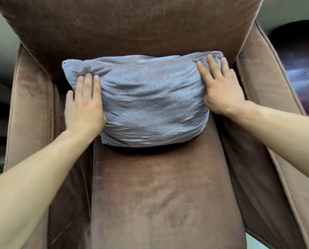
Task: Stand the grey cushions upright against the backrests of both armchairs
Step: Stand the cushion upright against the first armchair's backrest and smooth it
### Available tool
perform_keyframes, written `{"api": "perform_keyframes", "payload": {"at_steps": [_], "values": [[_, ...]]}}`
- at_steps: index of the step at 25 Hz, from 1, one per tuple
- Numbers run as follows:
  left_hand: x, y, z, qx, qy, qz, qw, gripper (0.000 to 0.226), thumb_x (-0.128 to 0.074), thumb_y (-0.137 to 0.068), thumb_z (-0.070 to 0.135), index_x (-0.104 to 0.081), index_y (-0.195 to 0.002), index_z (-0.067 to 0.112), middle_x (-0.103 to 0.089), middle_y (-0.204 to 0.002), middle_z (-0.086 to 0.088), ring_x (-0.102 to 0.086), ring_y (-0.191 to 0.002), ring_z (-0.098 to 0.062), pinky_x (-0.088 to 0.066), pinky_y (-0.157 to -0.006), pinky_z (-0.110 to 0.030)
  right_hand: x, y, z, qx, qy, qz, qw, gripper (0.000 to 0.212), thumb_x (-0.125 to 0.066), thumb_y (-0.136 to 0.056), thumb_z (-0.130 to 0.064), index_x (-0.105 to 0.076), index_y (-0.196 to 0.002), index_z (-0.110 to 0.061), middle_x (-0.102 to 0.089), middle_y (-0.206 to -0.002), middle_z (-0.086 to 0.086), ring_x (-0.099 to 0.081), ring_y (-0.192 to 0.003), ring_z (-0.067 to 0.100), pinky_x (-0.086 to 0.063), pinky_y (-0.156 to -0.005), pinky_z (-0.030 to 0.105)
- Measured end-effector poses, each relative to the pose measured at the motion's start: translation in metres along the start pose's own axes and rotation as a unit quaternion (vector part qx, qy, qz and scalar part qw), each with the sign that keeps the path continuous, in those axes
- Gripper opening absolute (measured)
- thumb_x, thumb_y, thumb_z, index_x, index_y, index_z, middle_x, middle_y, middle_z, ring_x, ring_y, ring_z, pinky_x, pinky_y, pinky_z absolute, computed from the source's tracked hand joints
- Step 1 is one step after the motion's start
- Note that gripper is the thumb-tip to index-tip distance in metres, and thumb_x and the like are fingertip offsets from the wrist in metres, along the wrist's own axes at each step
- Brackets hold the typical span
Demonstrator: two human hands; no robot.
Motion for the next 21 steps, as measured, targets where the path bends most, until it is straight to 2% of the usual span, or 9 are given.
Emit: {"api": "perform_keyframes", "payload": {"at_steps": [3, 6, 9, 11, 13, 15, 17, 19, 21], "values": [[-0.003, 0.019, -0.025, 0.145, 0.068, -0.023, 0.987, 0.099, -0.064, -0.080, 0.007, -0.017, -0.165, -0.004, -0.020, -0.170, -0.034, -0.023, -0.156, -0.053, -0.031, -0.119, -0.064, 0.006, 0.011, 0.011, -0.059, -0.097, 0.030, 0.993, 0.092, -0.057, -0.085, -0.014, -0.014, -0.167, -0.012, -0.007, -0.175, 0.019, -0.013, -0.159, 0.047, -0.020, -0.128, 0.055], [-0.028, 0.064, -0.037, 0.225, 0.171, -0.049, 0.958, 0.069, -0.056, -0.085, -0.002, -0.045, -0.153, -0.003, -0.052, -0.148, -0.033, -0.051, -0.134, -0.053, -0.043, -0.110, -0.057, -0.010, 0.045, 0.024, -0.189, -0.292, 0.088, 0.933, 0.078, -0.055, -0.085, -0.014, -0.032, -0.159, -0.006, -0.038, -0.160, 0.024, -0.039, -0.147, 0.041, -0.033, -0.121, 0.043], [-0.096, 0.127, -0.039, 0.285, 0.198, -0.255, 0.903, 0.041, -0.056, -0.090, 0.000, -0.074, -0.125, 0.009, -0.075, -0.125, -0.020, -0.068, -0.120, -0.041, -0.052, -0.103, -0.043, -0.090, 0.085, 0.030, -0.339, -0.363, -0.121, 0.859, 0.065, -0.057, -0.094, -0.015, -0.039, -0.155, -0.004, -0.054, -0.150, 0.023, -0.054, -0.137, 0.039, -0.043, -0.110, 0.040], [-0.123, 0.151, -0.033, 0.341, 0.236, -0.305, 0.857, 0.046, -0.058, -0.092, 0.000, -0.068, -0.136, 0.009, -0.074, -0.131, -0.015, -0.066, -0.126, -0.037, -0.048, -0.107, -0.037, -0.131, 0.105, 0.024, -0.339, -0.362, -0.199, 0.845, 0.068, -0.059, -0.091, -0.013, -0.040, -0.156, -0.009, -0.056, -0.151, 0.019, -0.056, -0.136, 0.037, -0.046, -0.111, 0.040], [-0.143, 0.144, -0.028, 0.370, 0.298, -0.258, 0.841, 0.065, -0.064, -0.090, 0.000, -0.051, -0.153, 0.012, -0.070, -0.137, -0.015, -0.065, -0.127, -0.037, -0.048, -0.111, -0.039, -0.150, 0.100, 0.027, -0.311, -0.372, -0.156, 0.861, 0.076, -0.064, -0.083, -0.008, -0.042, -0.156, -0.018, -0.062, -0.144, 0.008, -0.061, -0.130, 0.029, -0.050, -0.110, 0.040], [-0.161, 0.130, -0.028, 0.385, 0.364, -0.207, 0.822, 0.078, -0.065, -0.084, 0.000, -0.045, -0.156, 0.021, -0.073, -0.124, -0.014, -0.073, -0.109, -0.041, -0.057, -0.104, -0.050, -0.161, 0.088, 0.029, -0.282, -0.375, -0.135, 0.873, 0.075, -0.070, -0.080, -0.006, -0.048, -0.150, -0.024, -0.069, -0.125, 0.001, -0.067, -0.116, 0.025, -0.056, -0.102, 0.041], [-0.180, 0.120, -0.031, 0.392, 0.373, -0.196, 0.817, 0.068, -0.063, -0.083, -0.003, -0.053, -0.147, 0.019, -0.074, -0.115, -0.018, -0.074, -0.097, -0.047, -0.063, -0.091, -0.055, -0.179, 0.080, 0.028, -0.271, -0.374, -0.144, 0.875, 0.059, -0.074, -0.082, -0.015, -0.059, -0.138, -0.022, -0.075, -0.116, 0.007, -0.072, -0.106, 0.028, -0.060, -0.094, 0.043], [-0.193, 0.115, -0.036, 0.404, 0.349, -0.199, 0.822, 0.049, -0.062, -0.086, 0.000, -0.062, -0.134, 0.009, -0.075, -0.112, -0.022, -0.073, -0.098, -0.046, -0.060, -0.086, -0.047, -0.190, 0.078, 0.034, -0.293, -0.372, -0.133, 0.871, 0.023, -0.069, -0.092, -0.022, -0.072, -0.112, -0.011, -0.080, -0.097, 0.008, -0.076, -0.093, 0.025, -0.062, -0.081, 0.036], [-0.192, 0.111, -0.036, 0.425, 0.348, -0.188, 0.814, 0.026, -0.063, -0.090, 0.005, -0.071, -0.115, 0.000, -0.075, -0.103, -0.024, -0.072, -0.095, -0.041, -0.054, -0.077, -0.040, -0.197, 0.081, 0.036, -0.314, -0.417, -0.129, 0.843, 0.028, -0.059, -0.099, -0.023, -0.069, -0.079, -0.005, -0.069, -0.064, -0.001, -0.067, -0.065, 0.015, -0.049, -0.057, 0.026]]}}
Point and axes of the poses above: each hand's wrist, its own y-axis away from the middle knuckle, its own x-axis out of the back of the hand, z = x × y, the point moved 7 cm from there along -y, towards the middle knuckle
